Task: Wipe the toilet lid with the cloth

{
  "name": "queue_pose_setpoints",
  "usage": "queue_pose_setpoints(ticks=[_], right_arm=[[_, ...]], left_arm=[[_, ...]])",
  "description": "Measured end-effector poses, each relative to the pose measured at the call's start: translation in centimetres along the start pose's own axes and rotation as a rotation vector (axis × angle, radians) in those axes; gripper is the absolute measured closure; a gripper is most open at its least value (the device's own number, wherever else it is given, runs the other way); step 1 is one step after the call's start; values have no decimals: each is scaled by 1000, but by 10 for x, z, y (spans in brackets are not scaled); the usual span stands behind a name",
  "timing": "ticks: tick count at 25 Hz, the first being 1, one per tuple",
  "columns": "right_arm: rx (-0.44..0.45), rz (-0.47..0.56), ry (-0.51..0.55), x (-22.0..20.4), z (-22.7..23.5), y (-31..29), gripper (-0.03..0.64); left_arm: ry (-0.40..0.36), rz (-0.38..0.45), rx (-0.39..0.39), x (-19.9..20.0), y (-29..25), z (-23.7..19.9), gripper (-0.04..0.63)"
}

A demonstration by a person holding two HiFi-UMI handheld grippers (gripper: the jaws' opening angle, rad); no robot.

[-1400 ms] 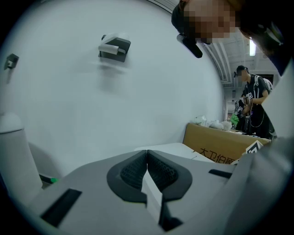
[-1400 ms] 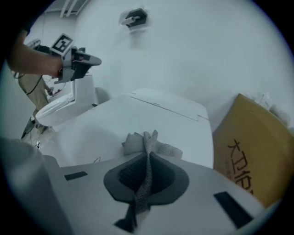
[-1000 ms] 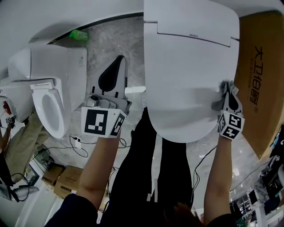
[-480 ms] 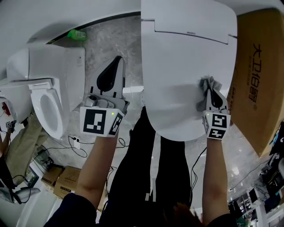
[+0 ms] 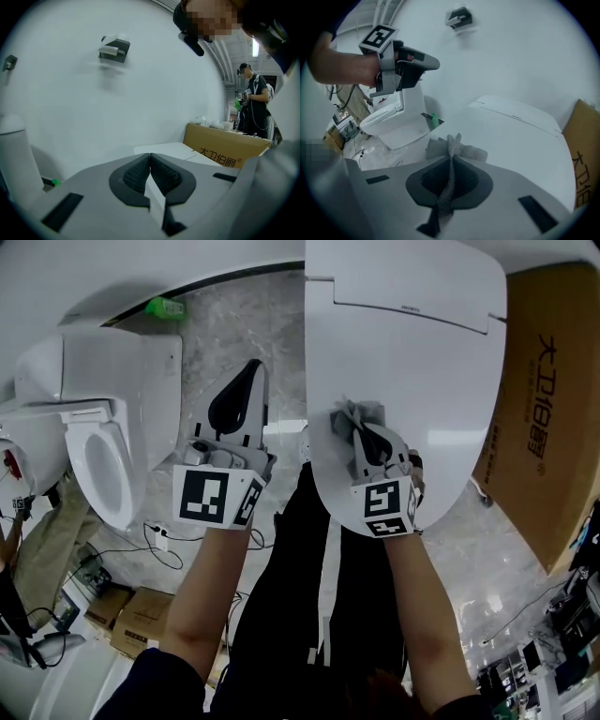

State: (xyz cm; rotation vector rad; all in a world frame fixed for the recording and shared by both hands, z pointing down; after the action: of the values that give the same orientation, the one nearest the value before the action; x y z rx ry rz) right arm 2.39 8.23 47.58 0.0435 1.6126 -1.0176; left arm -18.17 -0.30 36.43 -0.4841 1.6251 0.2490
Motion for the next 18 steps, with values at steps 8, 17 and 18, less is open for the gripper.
queue_pose_setpoints(ticks=[8, 17, 18], right_arm=[[206, -13, 90, 9, -60, -19, 592], [139, -5, 52, -14, -38, 12, 592], [113, -5, 43, -18, -31, 18, 592]], left_arm=[[3, -8, 6, -3, 3, -2, 575], [-6, -15, -26, -4, -2, 1, 575], [-7, -14, -28, -4, -3, 1, 575]])
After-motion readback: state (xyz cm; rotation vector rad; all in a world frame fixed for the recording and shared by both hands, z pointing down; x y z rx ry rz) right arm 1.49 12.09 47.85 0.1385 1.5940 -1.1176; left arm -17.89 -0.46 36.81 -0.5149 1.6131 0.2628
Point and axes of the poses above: the fingertips, and each gripper's own axes: y backward along the fingers, z to its right, x out of its top, the point moved 9 cm from there along y, backward along the fingers, and after that the axes turned 13 degrees about z, right-handed, at the moved point
